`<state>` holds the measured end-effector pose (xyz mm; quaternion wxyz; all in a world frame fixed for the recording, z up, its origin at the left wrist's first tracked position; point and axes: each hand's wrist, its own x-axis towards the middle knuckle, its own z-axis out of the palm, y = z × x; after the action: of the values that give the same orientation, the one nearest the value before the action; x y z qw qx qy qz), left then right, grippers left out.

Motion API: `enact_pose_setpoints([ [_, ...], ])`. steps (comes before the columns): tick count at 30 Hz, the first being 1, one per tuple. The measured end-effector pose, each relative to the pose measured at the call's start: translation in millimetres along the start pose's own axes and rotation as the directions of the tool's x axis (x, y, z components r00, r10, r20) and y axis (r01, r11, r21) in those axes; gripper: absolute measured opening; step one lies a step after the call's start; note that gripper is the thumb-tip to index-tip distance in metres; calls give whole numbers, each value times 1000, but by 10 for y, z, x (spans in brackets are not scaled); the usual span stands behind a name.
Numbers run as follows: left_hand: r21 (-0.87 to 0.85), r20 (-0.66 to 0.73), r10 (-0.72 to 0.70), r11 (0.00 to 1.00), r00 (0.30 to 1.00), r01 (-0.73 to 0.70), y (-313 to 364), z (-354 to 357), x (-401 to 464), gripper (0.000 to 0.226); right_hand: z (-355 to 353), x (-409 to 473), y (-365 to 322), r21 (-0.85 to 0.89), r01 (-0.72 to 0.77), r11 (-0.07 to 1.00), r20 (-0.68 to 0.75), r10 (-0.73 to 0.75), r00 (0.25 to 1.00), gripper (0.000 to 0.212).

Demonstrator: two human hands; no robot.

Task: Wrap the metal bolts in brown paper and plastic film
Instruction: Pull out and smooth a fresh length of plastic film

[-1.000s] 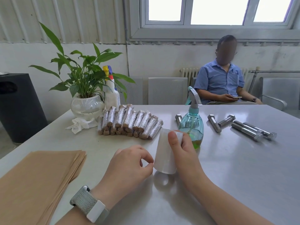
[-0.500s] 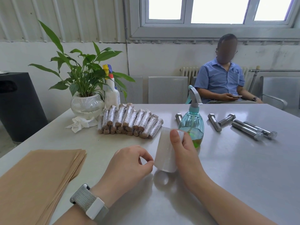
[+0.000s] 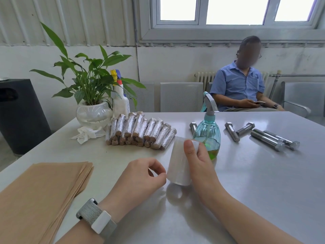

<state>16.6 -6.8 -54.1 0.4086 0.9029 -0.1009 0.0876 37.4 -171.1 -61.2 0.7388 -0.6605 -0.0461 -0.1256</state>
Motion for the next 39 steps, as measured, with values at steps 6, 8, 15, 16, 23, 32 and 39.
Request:
enact_pose_setpoints([
  [6, 128, 15, 65, 990, 998, -66, 3, 17, -19, 6, -14, -8, 12, -28, 22, 999, 11, -22, 1000, 54],
  [8, 160, 6, 90, 983, 996, -90, 20, 23, -23, 9, 0, -15, 20, -38, 40, 999, 25, -39, 999, 49],
  [15, 190, -3, 151, 971, 989, -147, 26, 31, -22, 5, 15, -20, 53, -68, 83, 994, 37, -81, 996, 50],
  [16, 188, -6, 160, 970, 987, -156, 29, 28, -23, 6, 12, -14, 54, -64, 81, 995, 29, -80, 996, 51],
  [23, -12, 9, 57, 998, 998, -56, 43, -22, 0, 13, -7, 14, 40, 3, 1, 1000, -37, -1, 999, 58],
  [32, -276, 53, -101, 955, 993, 112, 47, -11, 41, 16, -27, 26, 51, 9, -78, 997, -80, 78, 994, 75],
  [39, -374, 62, -127, 917, 990, 141, 24, 50, 41, 47, -15, 42, 61, 40, -96, 995, -81, 99, 992, 78],
])
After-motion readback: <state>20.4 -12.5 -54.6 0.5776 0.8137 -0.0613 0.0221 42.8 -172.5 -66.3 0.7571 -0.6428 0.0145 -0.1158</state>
